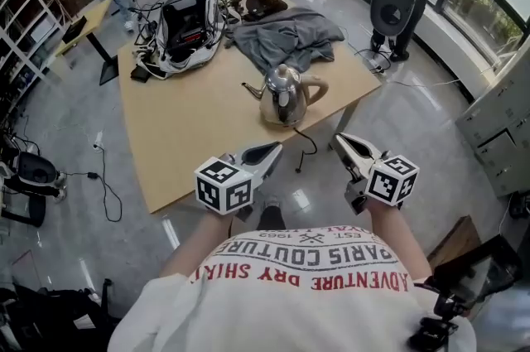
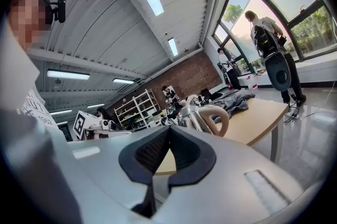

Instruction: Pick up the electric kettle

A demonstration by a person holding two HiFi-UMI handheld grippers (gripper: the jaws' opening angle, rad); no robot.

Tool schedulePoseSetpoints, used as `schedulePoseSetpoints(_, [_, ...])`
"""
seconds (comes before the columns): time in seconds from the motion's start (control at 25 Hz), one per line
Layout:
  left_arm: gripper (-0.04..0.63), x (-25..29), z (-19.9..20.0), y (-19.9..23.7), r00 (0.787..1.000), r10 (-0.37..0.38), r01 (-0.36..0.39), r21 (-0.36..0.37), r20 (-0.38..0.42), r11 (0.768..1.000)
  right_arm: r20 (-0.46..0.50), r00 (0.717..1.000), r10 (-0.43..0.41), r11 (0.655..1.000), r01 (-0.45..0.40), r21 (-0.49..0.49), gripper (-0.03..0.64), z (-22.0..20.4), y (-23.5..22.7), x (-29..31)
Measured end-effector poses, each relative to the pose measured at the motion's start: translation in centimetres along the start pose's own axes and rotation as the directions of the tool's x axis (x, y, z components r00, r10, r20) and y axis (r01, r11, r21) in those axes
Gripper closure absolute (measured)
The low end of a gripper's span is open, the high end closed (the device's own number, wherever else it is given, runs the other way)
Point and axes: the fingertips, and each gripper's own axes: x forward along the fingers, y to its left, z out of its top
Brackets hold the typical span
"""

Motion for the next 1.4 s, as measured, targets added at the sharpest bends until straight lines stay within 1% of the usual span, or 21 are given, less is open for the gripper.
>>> schedulePoseSetpoints(0.16, [0.594,0.4,-0.3,3.8,0.999,0.034,-0.034,-0.044,-0.017,0.998,-0.028,1.000,0.003,1.000,-0.002,0.023,0.617,-0.7,-1.4,3.1])
schedulePoseSetpoints(0.44, [0.594,1.9,-0.6,7.5,0.999,0.044,-0.047,-0.076,-0.032,0.996,-0.069,0.998,-0.007,0.999,0.010,0.045,0.617,-1.7,-3.9,6.3])
schedulePoseSetpoints(0.6, [0.595,2.6,-1.1,9.6,0.995,0.075,-0.081,-0.095,-0.067,0.992,-0.072,0.997,-0.038,0.998,0.041,0.052,0.618,-1.6,-5.6,7.3])
schedulePoseSetpoints(0.8, [0.594,3.3,-1.0,11.3,0.995,0.075,-0.082,-0.112,-0.069,0.990,-0.089,0.993,-0.074,0.996,0.078,0.038,0.617,-1.9,-7.5,8.6])
schedulePoseSetpoints(0.92, [0.595,3.7,-1.1,12.5,0.993,0.091,-0.098,-0.116,-0.070,0.988,-0.098,0.989,-0.111,0.993,0.113,0.021,0.617,-2.2,-8.7,9.1])
schedulePoseSetpoints(1.08, [0.594,4.0,-1.0,14.5,0.988,0.137,-0.145,-0.124,-0.069,0.982,-0.104,0.978,-0.179,0.984,0.180,-0.005,0.581,-2.1,-10.7,9.7])
schedulePoseSetpoints(1.2, [0.595,4.1,-1.0,16.1,0.984,0.165,-0.173,-0.129,-0.071,0.976,-0.105,0.972,-0.212,0.977,0.210,-0.023,0.544,-1.8,-12.0,10.4])
schedulePoseSetpoints(1.32, [0.594,4.0,-0.6,17.3,0.981,0.187,-0.193,-0.112,-0.059,0.975,-0.109,0.965,-0.237,0.971,0.235,-0.033,0.518,-1.5,-13.1,11.2])
schedulePoseSetpoints(1.4, [0.594,4.1,-0.5,17.9,0.980,0.190,-0.196,-0.103,-0.065,0.975,-0.118,0.956,-0.268,0.963,0.265,-0.044,0.499,-1.6,-14.0,11.5])
